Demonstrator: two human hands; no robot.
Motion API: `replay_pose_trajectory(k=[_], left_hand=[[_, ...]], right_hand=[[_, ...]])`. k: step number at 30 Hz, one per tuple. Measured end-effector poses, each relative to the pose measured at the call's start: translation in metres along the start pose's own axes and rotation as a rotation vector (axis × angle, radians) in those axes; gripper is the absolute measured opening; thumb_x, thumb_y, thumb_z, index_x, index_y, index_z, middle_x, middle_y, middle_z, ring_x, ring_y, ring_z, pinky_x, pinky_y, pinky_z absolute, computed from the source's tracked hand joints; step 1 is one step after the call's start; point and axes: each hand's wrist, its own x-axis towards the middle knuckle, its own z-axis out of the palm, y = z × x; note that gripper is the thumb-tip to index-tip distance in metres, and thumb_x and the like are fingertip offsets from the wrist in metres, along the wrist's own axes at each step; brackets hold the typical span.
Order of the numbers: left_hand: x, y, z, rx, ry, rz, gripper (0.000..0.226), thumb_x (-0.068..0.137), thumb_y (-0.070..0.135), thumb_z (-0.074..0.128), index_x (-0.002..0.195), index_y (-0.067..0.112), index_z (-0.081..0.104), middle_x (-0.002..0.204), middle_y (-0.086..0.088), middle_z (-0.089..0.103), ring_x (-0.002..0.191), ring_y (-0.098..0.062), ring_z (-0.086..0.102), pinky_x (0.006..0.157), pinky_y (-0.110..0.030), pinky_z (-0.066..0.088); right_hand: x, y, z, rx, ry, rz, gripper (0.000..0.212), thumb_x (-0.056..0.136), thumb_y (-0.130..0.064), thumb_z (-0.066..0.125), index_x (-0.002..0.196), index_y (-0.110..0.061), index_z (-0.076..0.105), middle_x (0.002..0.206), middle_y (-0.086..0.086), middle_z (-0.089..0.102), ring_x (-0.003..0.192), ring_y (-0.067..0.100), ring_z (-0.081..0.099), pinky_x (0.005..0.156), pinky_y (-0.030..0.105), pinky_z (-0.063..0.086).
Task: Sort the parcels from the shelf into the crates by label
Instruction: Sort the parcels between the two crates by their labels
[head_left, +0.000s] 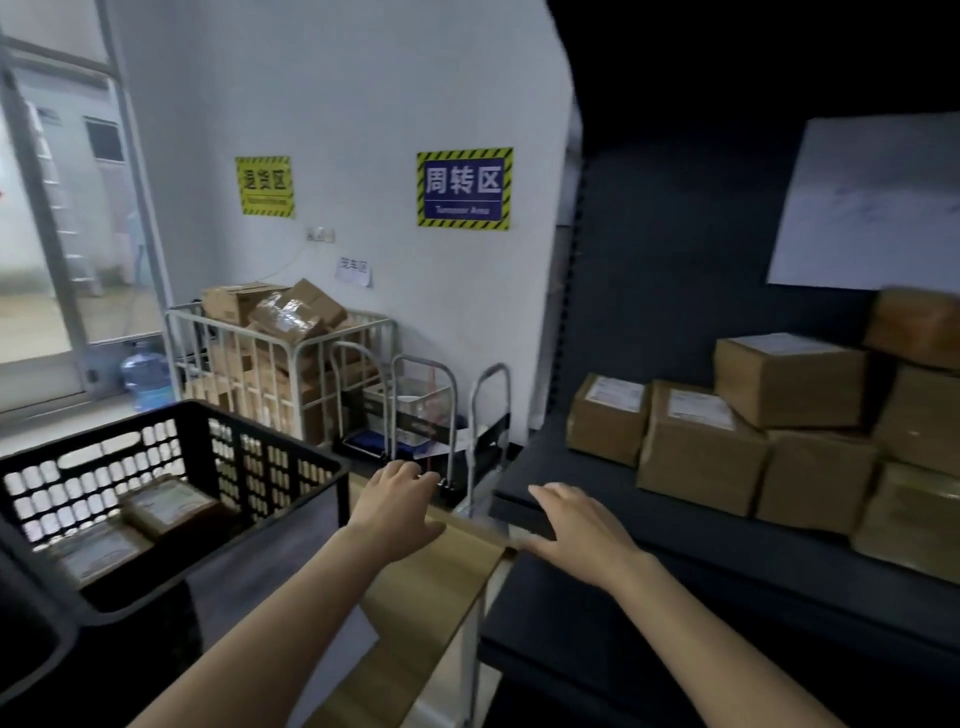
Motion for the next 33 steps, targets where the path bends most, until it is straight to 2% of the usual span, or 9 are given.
replay_pose_trajectory(k=[6,11,14,18,24,27,33], left_hand=[[-0.003,0.092,-0.002,-0.032,0.029,0.091,0.046,0.087,0.039,0.052,0.127,0.018,0.047,0.130,-0.005,0.048,0.127,-0.025,0.036,0.106,-0.034,0.031],[-0.001,0.165,-0.004,-0.045,0.016,0.155,0.047,0.089,0.039,0.052,0.129,0.017,0.045,0.131,-0.006,0.045,0.130,-0.025,0.034,0.107,-0.033,0.030],[0.001,0.205,-0.003,-0.048,-0.006,0.201,0.054,0.090,0.040,0.050,0.138,0.018,0.038,0.136,-0.006,0.042,0.133,-0.025,0.030,0.109,-0.034,0.028],[0.002,0.246,-0.003,-0.067,-0.004,0.253,0.054,0.089,0.038,0.050,0.137,0.017,0.040,0.135,-0.006,0.043,0.132,-0.025,0.032,0.109,-0.033,0.028],[0.013,0.282,-0.006,-0.086,0.005,0.298,0.053,0.089,0.038,0.050,0.137,0.019,0.039,0.134,-0.005,0.044,0.129,-0.024,0.034,0.108,-0.032,0.029],[0.024,0.293,-0.006,-0.126,-0.005,0.306,0.047,0.089,0.038,0.051,0.131,0.019,0.044,0.130,-0.004,0.047,0.124,-0.024,0.037,0.104,-0.032,0.032],[0.057,0.297,-0.007,-0.312,-0.039,0.245,0.055,0.091,0.036,0.050,0.141,0.018,0.036,0.140,-0.006,0.040,0.132,-0.026,0.031,0.105,-0.035,0.034]], right_hand=[[-0.075,0.069,-0.022,0.027,0.038,0.105,0.063,0.093,-0.042,0.047,0.146,-0.018,0.022,0.152,0.001,0.026,0.139,0.019,0.026,0.111,0.033,0.029],[-0.133,0.120,-0.036,0.035,0.056,0.189,0.061,0.094,-0.040,0.046,0.146,-0.018,0.023,0.151,0.000,0.027,0.138,0.017,0.027,0.110,0.032,0.030],[-0.163,0.147,-0.042,0.040,0.061,0.240,0.062,0.094,-0.040,0.046,0.147,-0.018,0.022,0.152,-0.001,0.025,0.139,0.016,0.024,0.111,0.031,0.028],[-0.193,0.176,-0.049,0.049,0.085,0.302,0.062,0.094,-0.041,0.047,0.146,-0.018,0.023,0.151,-0.002,0.027,0.137,0.015,0.027,0.110,0.030,0.030],[-0.215,0.202,-0.057,0.051,0.117,0.358,0.062,0.094,-0.041,0.047,0.147,-0.019,0.023,0.150,-0.002,0.028,0.137,0.016,0.028,0.108,0.028,0.030],[-0.217,0.211,-0.061,0.051,0.129,0.383,0.062,0.094,-0.041,0.046,0.146,-0.019,0.023,0.150,-0.002,0.029,0.136,0.015,0.030,0.107,0.028,0.031],[-0.197,0.227,-0.079,0.064,0.180,0.399,0.060,0.095,-0.039,0.046,0.146,-0.018,0.023,0.151,-0.001,0.028,0.137,0.015,0.027,0.109,0.028,0.028]])
